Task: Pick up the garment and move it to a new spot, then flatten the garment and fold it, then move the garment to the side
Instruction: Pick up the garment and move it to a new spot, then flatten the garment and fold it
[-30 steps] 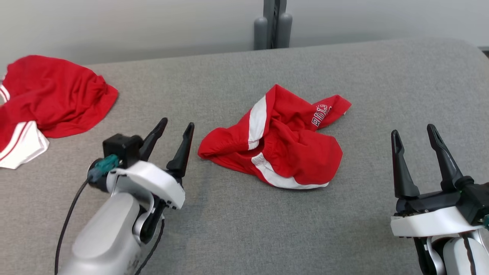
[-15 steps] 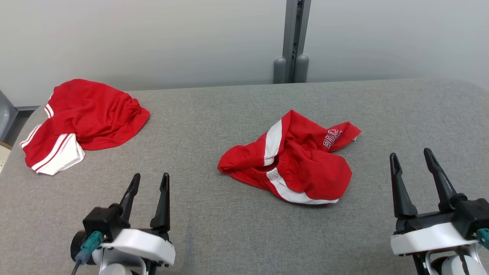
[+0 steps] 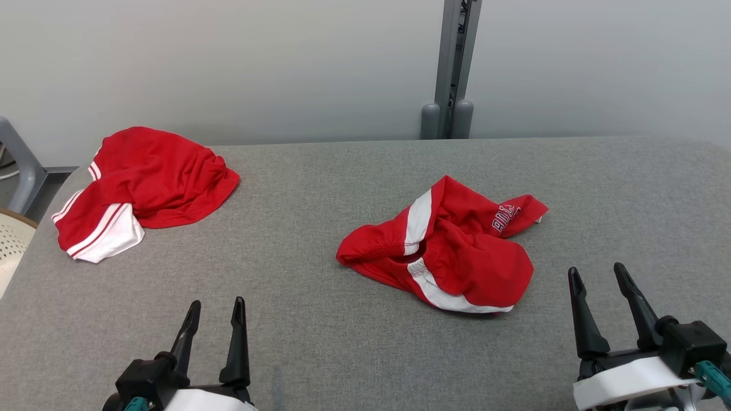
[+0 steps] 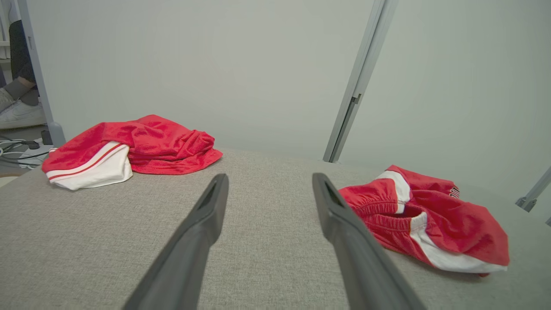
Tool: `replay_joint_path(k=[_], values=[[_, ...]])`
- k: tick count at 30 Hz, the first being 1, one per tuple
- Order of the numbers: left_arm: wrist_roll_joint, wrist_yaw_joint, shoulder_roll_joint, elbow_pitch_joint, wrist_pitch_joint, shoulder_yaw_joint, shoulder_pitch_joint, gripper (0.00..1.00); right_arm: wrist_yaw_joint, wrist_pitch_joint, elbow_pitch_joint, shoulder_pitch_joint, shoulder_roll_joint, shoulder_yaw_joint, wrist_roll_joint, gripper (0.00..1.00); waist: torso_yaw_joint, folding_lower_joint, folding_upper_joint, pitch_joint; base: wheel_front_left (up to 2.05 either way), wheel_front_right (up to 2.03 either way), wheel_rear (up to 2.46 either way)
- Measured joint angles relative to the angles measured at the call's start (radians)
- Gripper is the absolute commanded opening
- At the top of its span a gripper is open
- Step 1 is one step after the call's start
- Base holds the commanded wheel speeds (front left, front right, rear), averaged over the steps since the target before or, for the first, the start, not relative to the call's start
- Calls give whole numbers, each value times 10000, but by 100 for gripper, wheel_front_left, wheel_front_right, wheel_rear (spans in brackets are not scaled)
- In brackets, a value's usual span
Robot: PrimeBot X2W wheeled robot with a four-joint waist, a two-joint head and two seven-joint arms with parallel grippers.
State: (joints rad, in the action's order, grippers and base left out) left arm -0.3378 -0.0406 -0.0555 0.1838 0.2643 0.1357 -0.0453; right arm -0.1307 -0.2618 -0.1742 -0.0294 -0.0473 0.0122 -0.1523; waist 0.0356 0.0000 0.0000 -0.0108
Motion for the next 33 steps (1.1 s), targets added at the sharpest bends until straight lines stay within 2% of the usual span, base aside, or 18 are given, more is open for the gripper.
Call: replay_joint_path(k=[13,33], values=[[209,169,56,144,0,-161,-31,100,0,0,-491,-63,4,171,-119,100,-107,0,0,-6,0,0,0],[305,219,63,309,-2,107,94,100,0,0,-424,-128,2,102,-67,100,-150,0,0,76,0,0,0]])
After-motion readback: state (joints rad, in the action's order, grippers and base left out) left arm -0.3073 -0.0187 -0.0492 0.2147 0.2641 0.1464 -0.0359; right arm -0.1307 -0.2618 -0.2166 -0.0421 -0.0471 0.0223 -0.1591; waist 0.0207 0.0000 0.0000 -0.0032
